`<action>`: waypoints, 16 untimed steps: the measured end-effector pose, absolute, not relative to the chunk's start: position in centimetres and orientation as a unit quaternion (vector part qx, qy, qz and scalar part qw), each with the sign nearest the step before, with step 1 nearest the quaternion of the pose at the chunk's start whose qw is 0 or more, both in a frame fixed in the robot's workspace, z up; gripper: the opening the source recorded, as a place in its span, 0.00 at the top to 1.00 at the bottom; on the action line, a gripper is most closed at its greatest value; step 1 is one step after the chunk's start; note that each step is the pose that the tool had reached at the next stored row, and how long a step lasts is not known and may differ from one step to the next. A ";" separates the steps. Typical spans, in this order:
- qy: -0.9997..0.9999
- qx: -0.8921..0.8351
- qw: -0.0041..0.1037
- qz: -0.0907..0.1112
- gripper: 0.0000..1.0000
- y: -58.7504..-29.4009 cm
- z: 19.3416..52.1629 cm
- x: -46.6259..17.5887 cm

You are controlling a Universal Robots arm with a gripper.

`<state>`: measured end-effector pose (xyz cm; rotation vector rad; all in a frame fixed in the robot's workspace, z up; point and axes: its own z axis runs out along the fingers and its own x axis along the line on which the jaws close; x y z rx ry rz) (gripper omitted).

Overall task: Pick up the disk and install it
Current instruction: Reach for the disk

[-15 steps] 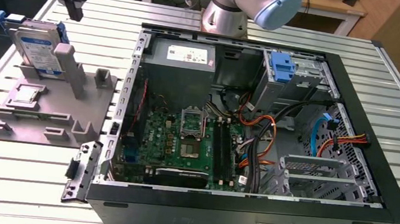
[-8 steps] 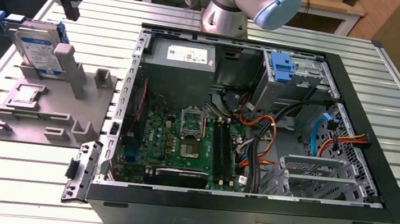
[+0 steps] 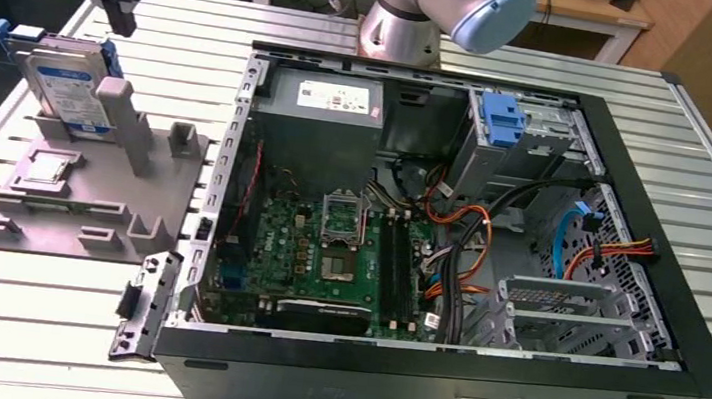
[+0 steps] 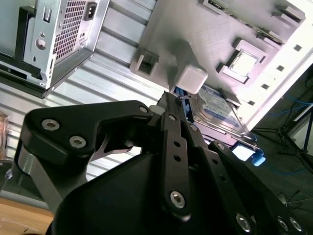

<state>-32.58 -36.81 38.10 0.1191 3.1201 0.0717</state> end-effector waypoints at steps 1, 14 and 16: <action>0.999 0.038 0.009 0.023 0.90 -36.8 38.1 -32.6; 0.999 0.038 0.009 0.023 0.90 -36.8 38.1 -32.8; 0.999 0.038 0.009 0.023 0.90 -36.8 38.1 -33.0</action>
